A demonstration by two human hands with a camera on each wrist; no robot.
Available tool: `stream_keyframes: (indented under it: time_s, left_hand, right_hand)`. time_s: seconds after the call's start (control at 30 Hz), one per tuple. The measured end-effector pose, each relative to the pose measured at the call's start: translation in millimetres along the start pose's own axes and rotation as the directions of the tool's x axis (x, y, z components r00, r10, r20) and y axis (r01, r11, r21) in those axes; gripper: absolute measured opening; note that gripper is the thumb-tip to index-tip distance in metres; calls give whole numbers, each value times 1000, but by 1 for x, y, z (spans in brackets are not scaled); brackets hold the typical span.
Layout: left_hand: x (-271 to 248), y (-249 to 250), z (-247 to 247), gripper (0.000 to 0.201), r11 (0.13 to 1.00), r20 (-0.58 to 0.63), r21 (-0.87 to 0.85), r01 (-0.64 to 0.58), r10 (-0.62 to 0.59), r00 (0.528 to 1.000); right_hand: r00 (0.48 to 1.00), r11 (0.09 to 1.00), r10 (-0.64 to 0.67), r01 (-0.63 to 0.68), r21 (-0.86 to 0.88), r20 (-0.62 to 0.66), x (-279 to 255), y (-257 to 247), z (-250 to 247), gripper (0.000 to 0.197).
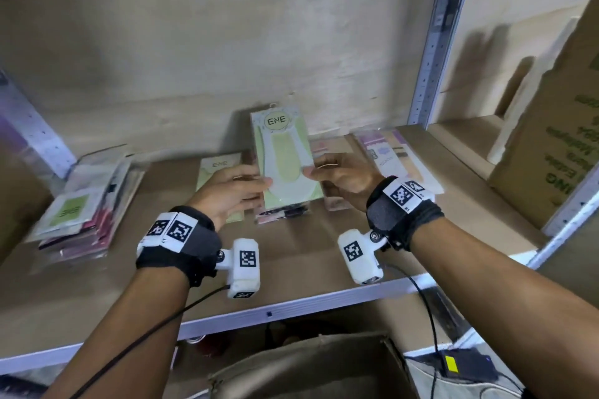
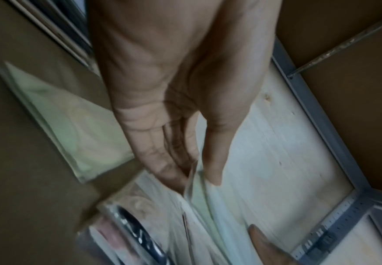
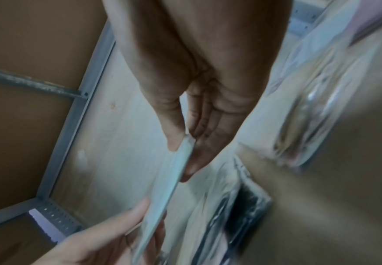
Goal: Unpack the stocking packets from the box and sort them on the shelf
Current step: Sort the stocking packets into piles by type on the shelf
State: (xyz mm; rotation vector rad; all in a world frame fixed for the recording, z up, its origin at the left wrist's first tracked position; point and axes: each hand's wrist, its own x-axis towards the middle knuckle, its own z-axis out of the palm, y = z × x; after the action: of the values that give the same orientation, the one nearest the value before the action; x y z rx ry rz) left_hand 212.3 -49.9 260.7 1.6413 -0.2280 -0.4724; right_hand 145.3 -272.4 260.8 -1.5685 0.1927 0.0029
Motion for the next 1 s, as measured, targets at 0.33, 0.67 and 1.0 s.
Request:
stream_keyframes:
  time_s: [0.33, 0.67, 1.0]
  left_hand:
    - [11, -14, -66, 35, 999, -362, -47, -11, -7, 932]
    - [15, -40, -104, 20, 960, -524, 237, 150, -3, 852]
    - [8, -37, -98, 28, 913, -511, 342, 224, -20, 859]
  right_hand:
    - [992, 902, 99, -125, -412, -84, 74, -34, 95, 23]
    - [990, 570, 88, -137, -810, -106, 101, -13, 150, 57]
    - [994, 377, 56, -110, -920, -96, 96, -14, 162, 80]
